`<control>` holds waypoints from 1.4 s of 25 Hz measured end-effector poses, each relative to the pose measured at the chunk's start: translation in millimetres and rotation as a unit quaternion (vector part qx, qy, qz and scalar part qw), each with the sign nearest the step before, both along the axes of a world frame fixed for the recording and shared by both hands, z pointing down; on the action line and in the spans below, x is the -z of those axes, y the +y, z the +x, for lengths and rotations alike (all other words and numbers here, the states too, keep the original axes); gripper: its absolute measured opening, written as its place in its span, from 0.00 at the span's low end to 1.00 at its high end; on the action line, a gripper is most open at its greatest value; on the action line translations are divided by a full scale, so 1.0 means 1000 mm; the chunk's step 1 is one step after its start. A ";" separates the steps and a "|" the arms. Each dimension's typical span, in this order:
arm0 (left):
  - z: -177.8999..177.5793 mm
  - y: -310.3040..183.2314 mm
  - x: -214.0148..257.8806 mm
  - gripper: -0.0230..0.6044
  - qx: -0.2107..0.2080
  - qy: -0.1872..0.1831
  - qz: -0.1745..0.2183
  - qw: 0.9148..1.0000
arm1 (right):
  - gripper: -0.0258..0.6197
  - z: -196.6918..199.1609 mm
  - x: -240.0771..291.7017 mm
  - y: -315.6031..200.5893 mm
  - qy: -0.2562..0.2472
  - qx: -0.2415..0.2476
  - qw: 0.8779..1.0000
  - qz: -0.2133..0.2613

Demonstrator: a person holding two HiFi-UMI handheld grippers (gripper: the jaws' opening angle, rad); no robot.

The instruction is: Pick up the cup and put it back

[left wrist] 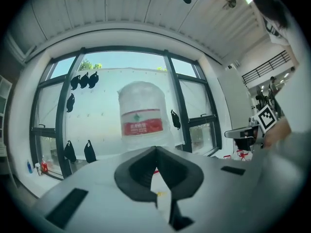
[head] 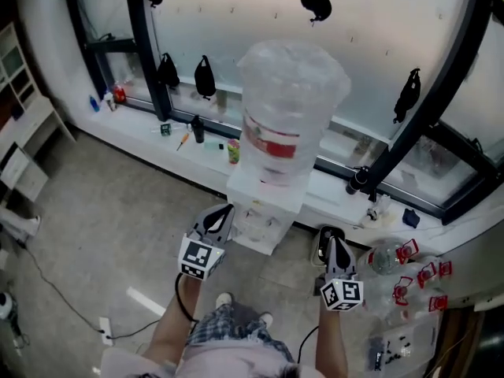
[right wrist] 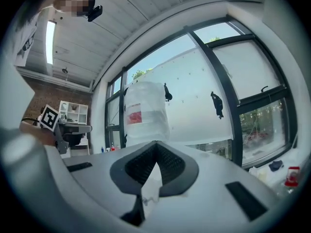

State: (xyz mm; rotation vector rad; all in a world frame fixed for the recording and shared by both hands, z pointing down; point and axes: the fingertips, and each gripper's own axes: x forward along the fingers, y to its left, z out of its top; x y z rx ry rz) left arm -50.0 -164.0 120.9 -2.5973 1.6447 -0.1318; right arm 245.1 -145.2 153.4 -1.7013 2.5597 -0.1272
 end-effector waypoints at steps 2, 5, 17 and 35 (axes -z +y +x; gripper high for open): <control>0.000 -0.001 0.007 0.08 0.003 0.009 0.004 1.000 | 0.06 0.003 0.008 0.003 0.003 -0.008 1.000 0.007; -0.001 -0.004 0.012 0.08 0.013 0.022 0.006 1.000 | 0.06 0.005 0.016 0.003 0.002 -0.014 1.000 0.014; 0.001 -0.012 0.000 0.08 0.021 0.071 0.002 0.997 | 0.06 0.010 0.014 0.001 0.000 -0.021 1.000 0.018; 0.008 -0.018 -0.011 0.08 0.016 0.077 -0.010 0.997 | 0.06 0.022 0.006 0.000 0.005 -0.025 1.000 0.006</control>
